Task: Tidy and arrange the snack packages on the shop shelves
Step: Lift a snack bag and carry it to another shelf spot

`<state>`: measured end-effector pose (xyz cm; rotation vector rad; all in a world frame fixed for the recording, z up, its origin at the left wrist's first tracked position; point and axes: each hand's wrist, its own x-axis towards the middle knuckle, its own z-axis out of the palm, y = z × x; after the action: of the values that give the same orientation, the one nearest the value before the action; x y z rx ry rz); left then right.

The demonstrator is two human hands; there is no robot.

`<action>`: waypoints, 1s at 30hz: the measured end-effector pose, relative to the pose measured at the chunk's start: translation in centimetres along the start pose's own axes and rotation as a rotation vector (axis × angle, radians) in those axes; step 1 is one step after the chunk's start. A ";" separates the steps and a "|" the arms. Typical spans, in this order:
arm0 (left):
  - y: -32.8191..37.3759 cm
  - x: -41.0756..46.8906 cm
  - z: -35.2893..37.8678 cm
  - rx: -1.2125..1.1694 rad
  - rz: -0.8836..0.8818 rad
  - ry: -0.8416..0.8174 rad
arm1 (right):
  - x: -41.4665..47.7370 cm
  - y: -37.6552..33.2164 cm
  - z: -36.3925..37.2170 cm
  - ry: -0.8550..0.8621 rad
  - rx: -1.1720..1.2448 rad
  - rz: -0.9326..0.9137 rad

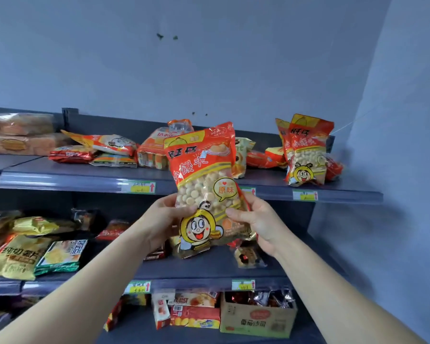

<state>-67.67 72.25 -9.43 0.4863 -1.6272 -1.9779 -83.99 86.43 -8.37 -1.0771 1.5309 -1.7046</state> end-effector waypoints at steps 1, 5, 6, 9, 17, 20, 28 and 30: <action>0.3 0.6 1.0 0.000 0.015 0.015 | 0.2 -0.3 -0.8 0.031 0.012 -0.004; 1.3 3.9 4.4 0.019 0.113 0.045 | 1.6 -1.1 -4.0 0.135 0.033 -0.026; 1.5 4.9 5.1 0.014 0.132 0.048 | 2.1 -1.2 -4.7 0.158 0.038 -0.030; 2.1 8.2 7.1 0.009 0.167 0.046 | 3.9 -1.4 -7.1 0.228 0.034 -0.026; 2.7 17.4 12.1 0.006 0.205 0.046 | 9.1 -0.9 -14.8 0.478 -0.059 -0.048; 2.3 20.2 13.7 0.013 0.201 0.050 | 10.6 -0.6 -17.2 0.558 -0.056 -0.053; 0.5 27.3 18.0 0.070 0.191 0.047 | 14.2 -0.9 -26.0 0.796 -0.080 -0.131; 0.1 29.1 19.3 0.082 0.179 0.055 | 15.7 -1.1 -28.9 0.887 -0.113 -0.148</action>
<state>-101.99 69.85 -3.71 0.4072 -1.6617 -1.7582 -116.69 87.59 -4.74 -0.4769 2.1136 -2.3984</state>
